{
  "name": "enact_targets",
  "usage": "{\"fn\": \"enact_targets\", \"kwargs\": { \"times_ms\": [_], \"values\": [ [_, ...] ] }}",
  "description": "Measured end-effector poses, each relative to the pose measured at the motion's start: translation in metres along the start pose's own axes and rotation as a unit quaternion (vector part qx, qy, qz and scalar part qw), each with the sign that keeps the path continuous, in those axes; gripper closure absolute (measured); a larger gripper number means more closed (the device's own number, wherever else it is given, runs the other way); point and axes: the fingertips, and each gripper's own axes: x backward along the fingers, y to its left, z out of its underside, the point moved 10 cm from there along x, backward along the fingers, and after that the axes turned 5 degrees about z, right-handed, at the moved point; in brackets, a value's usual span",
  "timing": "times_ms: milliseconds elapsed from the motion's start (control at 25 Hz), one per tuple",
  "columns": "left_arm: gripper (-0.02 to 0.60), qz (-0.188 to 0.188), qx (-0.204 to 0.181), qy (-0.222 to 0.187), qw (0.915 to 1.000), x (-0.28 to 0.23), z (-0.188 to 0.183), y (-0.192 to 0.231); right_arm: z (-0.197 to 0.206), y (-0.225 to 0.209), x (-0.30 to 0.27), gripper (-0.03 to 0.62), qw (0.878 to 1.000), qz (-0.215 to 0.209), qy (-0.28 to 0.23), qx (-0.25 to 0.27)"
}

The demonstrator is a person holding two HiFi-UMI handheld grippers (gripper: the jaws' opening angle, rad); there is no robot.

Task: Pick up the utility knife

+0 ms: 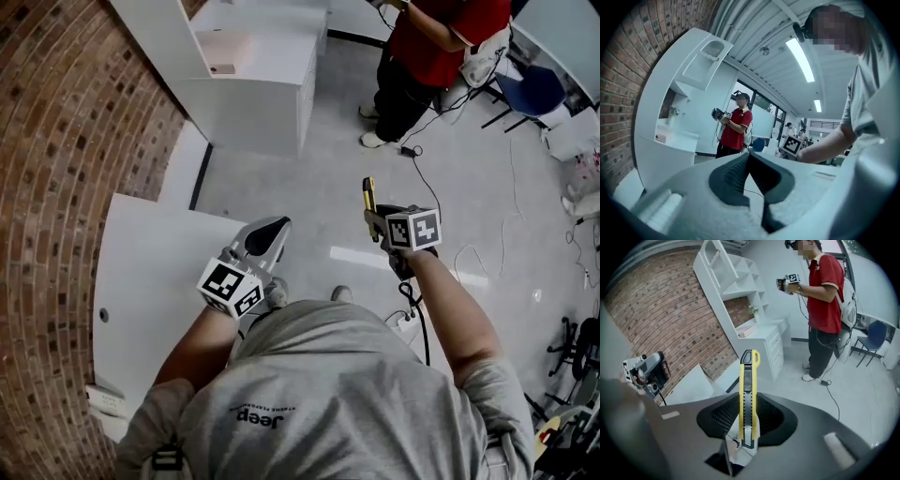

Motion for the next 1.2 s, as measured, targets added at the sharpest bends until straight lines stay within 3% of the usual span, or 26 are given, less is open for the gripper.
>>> {"fn": "enact_targets", "kwargs": {
  "times_ms": [200,600,1200],
  "values": [
    [0.583,0.047,-0.01,0.023,0.9986,-0.04,-0.001,-0.013,0.029,-0.038,0.03,0.47,0.998,0.035,-0.03,-0.043],
    [0.583,0.094,-0.022,0.052,0.9939,-0.098,-0.002,-0.032,0.062,-0.073,0.081,0.47,0.99,0.042,-0.099,-0.094],
    [0.583,0.08,-0.013,0.111,0.9905,-0.132,0.047,-0.023,0.102,-0.101,0.088,0.47,0.981,0.018,-0.149,-0.121]
  ]
}}
